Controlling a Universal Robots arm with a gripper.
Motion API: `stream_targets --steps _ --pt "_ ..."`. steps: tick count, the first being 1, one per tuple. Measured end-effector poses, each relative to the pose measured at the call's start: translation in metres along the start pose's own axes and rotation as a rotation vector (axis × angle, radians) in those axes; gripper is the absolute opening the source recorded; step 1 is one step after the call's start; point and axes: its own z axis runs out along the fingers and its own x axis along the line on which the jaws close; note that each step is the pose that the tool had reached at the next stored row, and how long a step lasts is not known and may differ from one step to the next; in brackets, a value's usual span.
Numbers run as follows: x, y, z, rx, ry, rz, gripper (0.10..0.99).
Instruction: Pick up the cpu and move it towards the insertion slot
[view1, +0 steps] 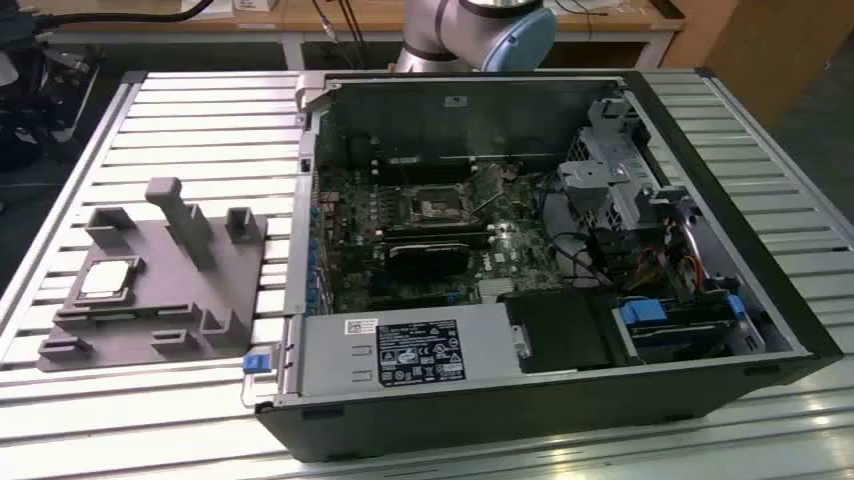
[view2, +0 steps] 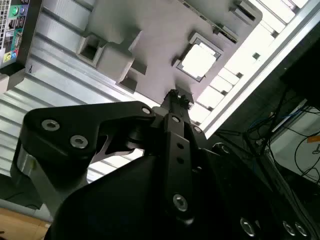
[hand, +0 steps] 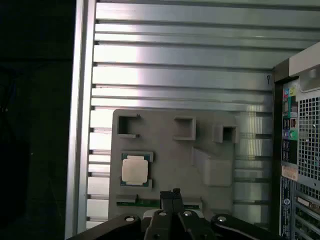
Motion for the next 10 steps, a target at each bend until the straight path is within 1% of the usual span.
stream_targets --steps 5,10 --pt "0.0004 0.0000 0.0000 0.000 0.0001 0.000 0.106" --pt "0.0036 0.0001 0.0000 0.000 0.0001 0.000 0.106"
